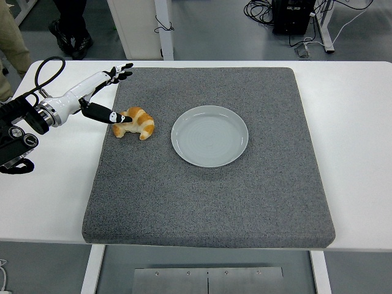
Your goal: Place the bread on the plate
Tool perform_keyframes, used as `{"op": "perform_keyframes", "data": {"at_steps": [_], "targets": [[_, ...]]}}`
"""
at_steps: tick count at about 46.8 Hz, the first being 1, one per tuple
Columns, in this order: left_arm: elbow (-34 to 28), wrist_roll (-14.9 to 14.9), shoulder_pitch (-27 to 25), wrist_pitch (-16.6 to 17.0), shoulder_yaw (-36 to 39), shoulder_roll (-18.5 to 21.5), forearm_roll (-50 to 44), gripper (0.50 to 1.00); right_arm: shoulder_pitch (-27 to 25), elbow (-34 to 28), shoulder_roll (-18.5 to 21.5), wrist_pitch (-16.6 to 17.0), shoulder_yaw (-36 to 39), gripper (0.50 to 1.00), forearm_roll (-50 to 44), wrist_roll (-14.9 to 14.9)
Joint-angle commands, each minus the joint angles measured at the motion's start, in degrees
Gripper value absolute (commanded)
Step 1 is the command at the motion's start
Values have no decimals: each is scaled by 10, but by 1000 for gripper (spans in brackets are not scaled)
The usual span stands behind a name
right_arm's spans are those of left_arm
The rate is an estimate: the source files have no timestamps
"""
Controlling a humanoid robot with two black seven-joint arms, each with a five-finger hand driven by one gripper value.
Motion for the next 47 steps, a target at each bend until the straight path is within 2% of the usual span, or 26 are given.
{"op": "perform_keyframes", "data": {"at_steps": [1,11,19,47], "targets": [[5,5,-3,4,12,-2,29,958,0,0,0,0,0,1000,0,0],[18,6,-12,12,20,-2,48,969,0,0,0,1,0,1000,0,0],[49,2,-11,13,19,-9,102,966,0,0,0,0,0,1000,0,0],[122,-1,-7,32,39,-89,121,961,0,0,0,0,0,1000,0,0]]}}
